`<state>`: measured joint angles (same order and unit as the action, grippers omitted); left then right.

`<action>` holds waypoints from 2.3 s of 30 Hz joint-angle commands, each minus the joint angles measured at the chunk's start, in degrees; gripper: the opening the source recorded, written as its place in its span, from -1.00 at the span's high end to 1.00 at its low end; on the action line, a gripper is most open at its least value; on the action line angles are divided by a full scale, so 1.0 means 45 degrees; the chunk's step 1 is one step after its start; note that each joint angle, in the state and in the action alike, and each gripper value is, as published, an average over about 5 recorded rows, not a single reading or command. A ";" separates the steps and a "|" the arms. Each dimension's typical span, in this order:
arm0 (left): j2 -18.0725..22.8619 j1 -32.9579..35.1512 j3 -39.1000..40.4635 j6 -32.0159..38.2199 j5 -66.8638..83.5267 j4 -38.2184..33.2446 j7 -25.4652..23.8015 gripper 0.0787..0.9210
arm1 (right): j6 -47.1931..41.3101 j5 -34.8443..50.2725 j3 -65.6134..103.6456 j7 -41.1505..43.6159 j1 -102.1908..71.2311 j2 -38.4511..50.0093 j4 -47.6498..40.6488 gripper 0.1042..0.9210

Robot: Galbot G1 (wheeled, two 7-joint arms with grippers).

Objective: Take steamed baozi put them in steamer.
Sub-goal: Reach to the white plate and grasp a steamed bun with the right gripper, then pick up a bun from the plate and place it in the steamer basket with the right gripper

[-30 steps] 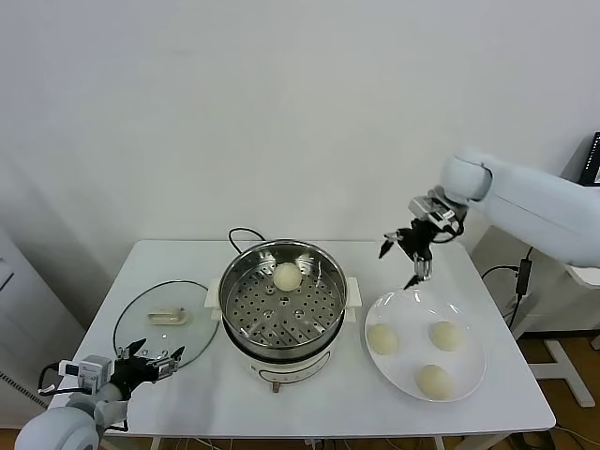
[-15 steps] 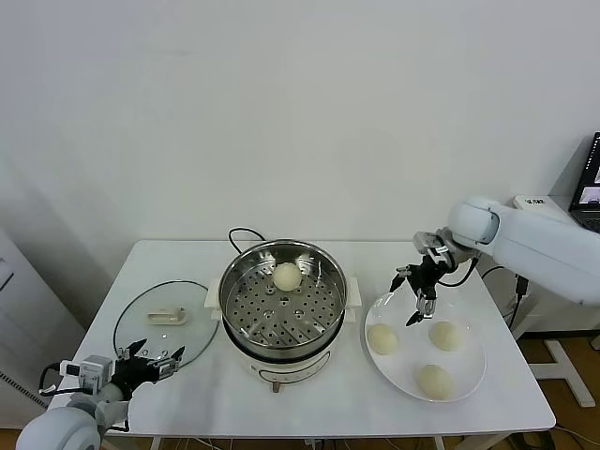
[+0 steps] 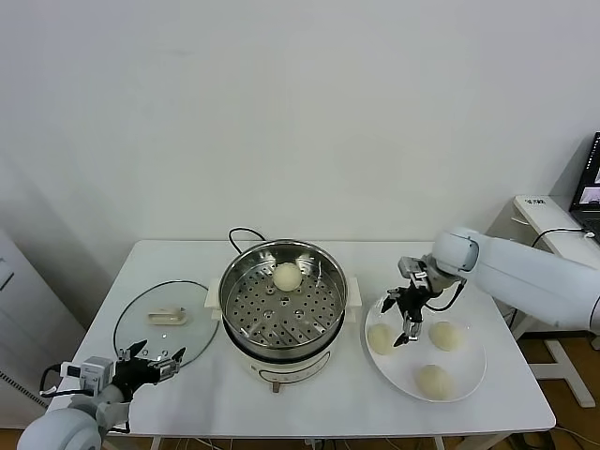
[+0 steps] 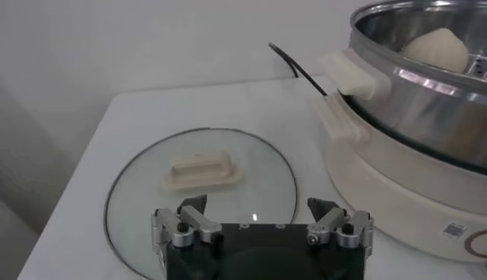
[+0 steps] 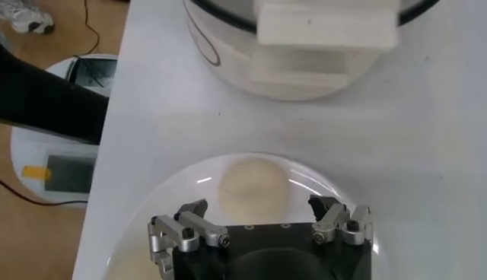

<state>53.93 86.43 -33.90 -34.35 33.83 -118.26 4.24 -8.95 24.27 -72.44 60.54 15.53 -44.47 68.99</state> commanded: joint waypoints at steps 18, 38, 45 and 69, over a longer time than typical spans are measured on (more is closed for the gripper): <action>0.0039 0.0086 -0.0021 -0.0015 -0.0020 -0.0068 0.0008 -0.77 | -0.0185 -0.1137 0.1247 -0.0442 -0.1560 -0.0309 -0.0492 -0.28; -0.0008 0.0096 -0.0076 -0.0077 -0.0048 -0.0164 0.0032 -0.77 | -0.0078 0.0836 -0.1846 0.1109 0.4662 0.0147 0.0766 0.05; -0.0078 0.0241 -0.0194 0.0004 0.0034 -0.0179 0.0005 -0.77 | -0.0767 0.2599 -0.3339 0.1219 0.7475 -0.0373 0.1515 0.05; -0.0093 0.0183 -0.0035 0.0074 0.0058 -0.0118 -0.0001 -0.77 | -0.3360 0.6198 -0.1969 -0.1695 0.5960 -0.4496 0.1105 0.05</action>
<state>53.54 87.25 -34.07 -33.96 34.12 -118.79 4.22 -21.77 48.66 -81.80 56.18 43.88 -59.31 74.52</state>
